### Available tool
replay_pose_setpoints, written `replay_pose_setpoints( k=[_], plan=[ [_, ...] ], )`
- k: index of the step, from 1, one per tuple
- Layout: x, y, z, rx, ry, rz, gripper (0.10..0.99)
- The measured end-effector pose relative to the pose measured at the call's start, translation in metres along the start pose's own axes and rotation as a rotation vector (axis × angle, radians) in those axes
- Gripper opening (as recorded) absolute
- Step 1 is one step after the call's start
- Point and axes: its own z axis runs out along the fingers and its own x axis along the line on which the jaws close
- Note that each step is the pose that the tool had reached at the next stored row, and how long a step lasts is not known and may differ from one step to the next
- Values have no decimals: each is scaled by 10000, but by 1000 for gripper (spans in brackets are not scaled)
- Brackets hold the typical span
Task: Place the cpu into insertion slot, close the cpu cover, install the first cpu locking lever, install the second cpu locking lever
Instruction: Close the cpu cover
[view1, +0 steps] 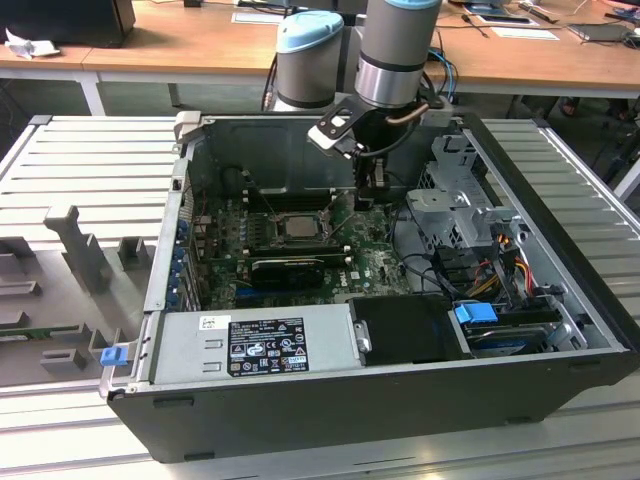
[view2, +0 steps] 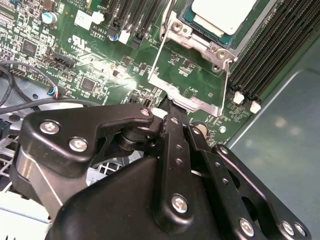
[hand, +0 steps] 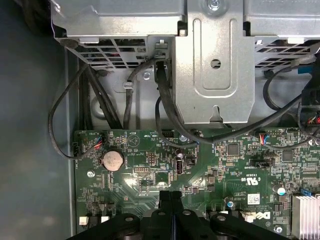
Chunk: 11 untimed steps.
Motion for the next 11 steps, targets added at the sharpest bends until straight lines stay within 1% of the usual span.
replay_pose_setpoints(
  k=[11],
  plan=[
    [-1,-59,1,0,0,1,106]
  ],
)
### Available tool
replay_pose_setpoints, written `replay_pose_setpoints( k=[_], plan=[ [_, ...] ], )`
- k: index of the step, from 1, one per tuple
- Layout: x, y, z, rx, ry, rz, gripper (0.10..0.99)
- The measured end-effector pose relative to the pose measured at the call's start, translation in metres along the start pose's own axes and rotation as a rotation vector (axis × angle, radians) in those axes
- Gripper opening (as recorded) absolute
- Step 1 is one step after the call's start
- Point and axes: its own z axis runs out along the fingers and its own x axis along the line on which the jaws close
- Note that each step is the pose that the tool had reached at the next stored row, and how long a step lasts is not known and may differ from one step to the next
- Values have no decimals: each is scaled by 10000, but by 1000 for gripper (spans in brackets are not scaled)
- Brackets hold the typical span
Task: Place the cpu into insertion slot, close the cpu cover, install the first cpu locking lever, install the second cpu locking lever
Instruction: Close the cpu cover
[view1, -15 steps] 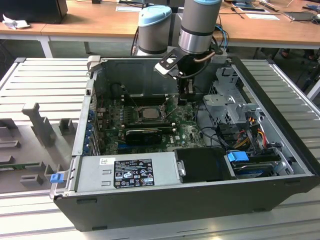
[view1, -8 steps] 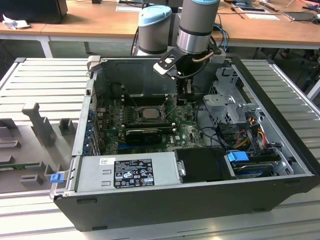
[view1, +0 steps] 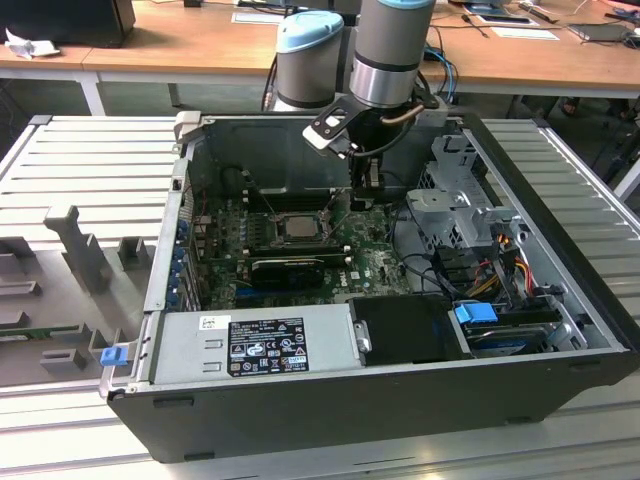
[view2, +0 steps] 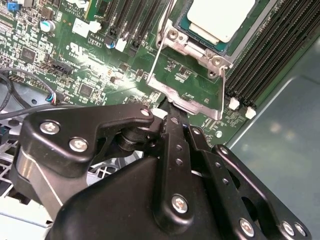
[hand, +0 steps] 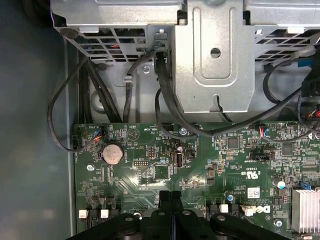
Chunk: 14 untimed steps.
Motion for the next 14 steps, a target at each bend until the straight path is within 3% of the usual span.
replay_pose_setpoints(
  k=[14],
  plan=[
    [-1,-80,2,0,0,0,106]
  ],
)
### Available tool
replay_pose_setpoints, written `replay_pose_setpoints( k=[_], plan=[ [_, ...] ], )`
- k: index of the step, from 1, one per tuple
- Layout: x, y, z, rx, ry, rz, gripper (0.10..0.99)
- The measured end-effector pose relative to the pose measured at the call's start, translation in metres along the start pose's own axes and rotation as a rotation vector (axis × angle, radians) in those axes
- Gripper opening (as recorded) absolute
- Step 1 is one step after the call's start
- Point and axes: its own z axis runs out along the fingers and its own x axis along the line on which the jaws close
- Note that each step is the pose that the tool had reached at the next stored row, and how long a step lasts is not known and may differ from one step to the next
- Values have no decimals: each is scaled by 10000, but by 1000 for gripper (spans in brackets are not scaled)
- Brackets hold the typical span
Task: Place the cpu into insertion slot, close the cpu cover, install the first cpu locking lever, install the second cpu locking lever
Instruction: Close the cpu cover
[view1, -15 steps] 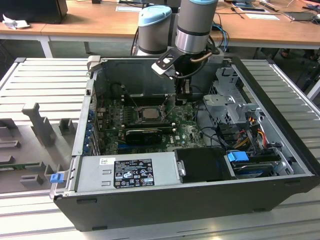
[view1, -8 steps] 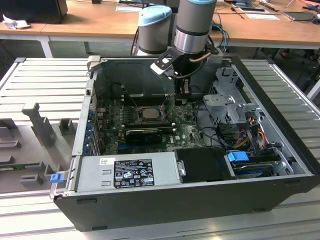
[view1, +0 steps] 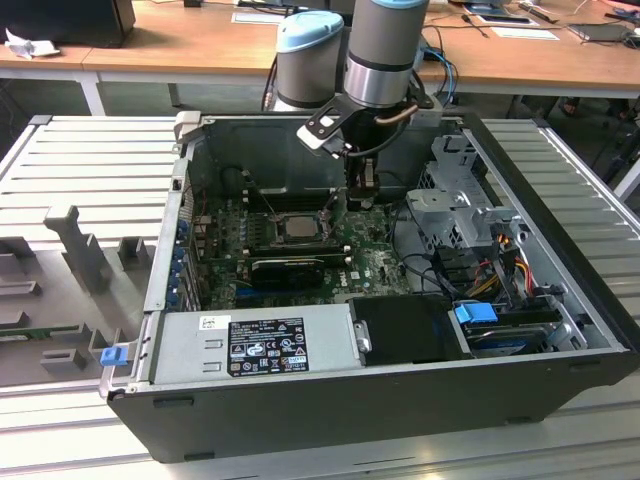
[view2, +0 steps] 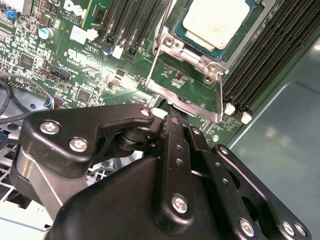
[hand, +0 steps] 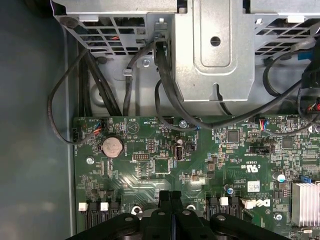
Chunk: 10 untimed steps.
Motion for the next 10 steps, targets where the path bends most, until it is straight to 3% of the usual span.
replay_pose_setpoints(
  k=[4,10],
  plan=[
    [-2,-74,2,0,0,1,106],
    [-2,-103,2,0,0,0,106]
  ],
)
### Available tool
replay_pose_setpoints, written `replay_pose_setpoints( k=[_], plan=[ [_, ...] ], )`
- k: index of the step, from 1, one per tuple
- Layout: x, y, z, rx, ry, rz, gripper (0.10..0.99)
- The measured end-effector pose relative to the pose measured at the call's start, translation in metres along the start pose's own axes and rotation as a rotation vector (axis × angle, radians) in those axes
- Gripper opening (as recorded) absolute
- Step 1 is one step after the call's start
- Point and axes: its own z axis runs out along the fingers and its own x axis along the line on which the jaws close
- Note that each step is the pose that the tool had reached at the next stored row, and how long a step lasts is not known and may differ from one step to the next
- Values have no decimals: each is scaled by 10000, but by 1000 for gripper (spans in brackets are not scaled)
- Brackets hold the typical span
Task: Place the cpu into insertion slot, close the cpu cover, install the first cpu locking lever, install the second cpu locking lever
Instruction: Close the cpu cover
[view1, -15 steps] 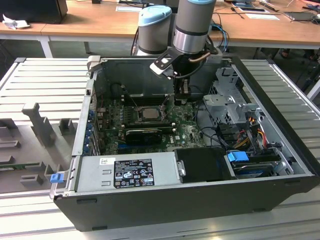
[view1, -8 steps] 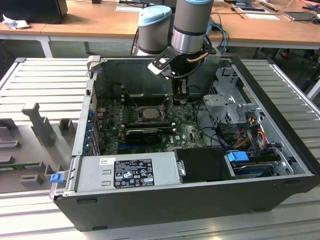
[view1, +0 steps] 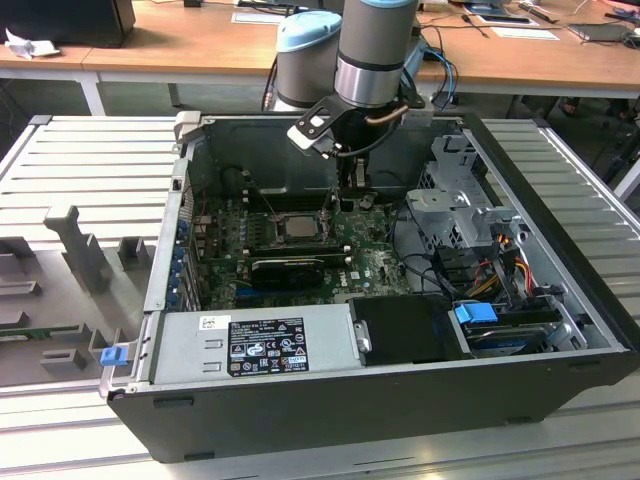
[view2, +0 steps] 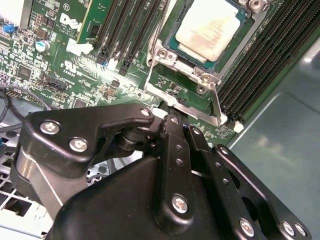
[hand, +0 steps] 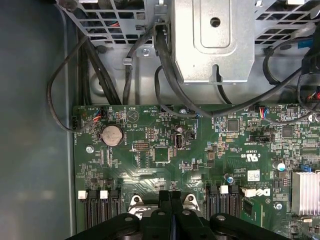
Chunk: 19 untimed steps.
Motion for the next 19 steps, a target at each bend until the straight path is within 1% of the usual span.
replay_pose_setpoints(
  k=[4,15,18,19],
  plan=[
    [0,-15,0,0,0,0,106],
    [-2,-96,2,0,0,0,106],
    [-2,-134,3,0,-1,-2,106],
    [-3,-161,4,0,0,0,106]
  ],
)
